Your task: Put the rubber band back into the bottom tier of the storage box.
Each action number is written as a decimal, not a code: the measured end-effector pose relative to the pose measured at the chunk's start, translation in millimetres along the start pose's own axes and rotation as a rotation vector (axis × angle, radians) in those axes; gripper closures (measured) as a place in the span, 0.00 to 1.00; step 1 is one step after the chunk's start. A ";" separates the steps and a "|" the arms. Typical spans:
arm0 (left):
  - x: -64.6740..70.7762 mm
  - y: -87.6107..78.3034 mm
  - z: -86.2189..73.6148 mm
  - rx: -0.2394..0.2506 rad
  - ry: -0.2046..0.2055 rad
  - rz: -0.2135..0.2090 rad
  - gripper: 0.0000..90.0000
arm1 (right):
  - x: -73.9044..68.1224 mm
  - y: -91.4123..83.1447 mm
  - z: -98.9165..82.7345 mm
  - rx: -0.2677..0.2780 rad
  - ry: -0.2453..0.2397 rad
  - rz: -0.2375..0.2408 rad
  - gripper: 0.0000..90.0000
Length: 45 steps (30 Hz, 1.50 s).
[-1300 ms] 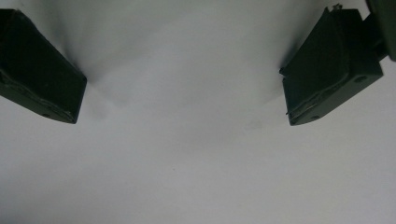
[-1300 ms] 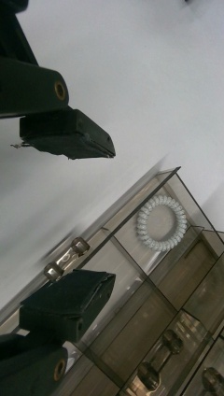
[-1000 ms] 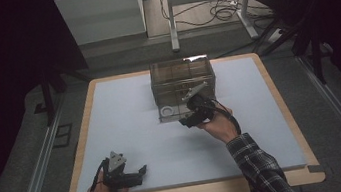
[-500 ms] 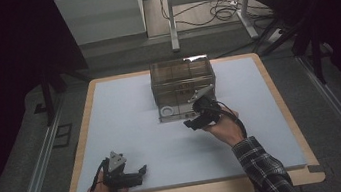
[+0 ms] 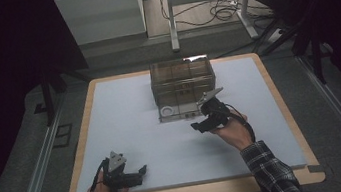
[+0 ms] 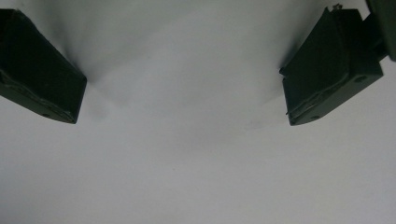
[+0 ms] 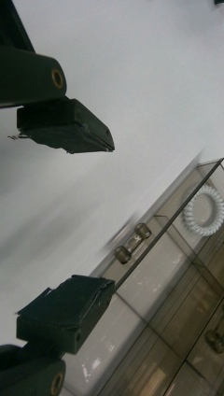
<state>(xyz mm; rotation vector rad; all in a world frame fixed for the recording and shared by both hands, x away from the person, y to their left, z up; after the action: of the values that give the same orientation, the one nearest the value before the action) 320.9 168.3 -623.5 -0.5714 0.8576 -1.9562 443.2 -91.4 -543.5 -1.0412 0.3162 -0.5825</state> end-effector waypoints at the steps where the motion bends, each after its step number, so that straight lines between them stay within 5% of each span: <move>1: 0.0 0.0 0.0 0.000 0.000 0.000 0.00 | 1.0 -1.3 -3.0 -0.001 0.004 0.001 0.30; 45: -0.1 0.0 -0.1 -0.001 0.001 0.000 0.00 | 4.1 -12.3 -69.5 -0.083 0.034 -0.010 0.23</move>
<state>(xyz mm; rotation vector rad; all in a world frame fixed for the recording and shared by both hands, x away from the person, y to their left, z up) 320.9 168.4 -623.5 -0.5710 0.8589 -1.9562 407.5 -148.1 -565.9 -1.1139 0.3680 -0.6012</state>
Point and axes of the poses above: each handheld gripper's, and its own axes: y roughly forward along the jaws, z roughly out of its top, x roughly to its right, the point moved 9 cm from there along y, roughly forward along the jaws, and after that the axes turned 12 degrees about -x, right-handed, at the moved point
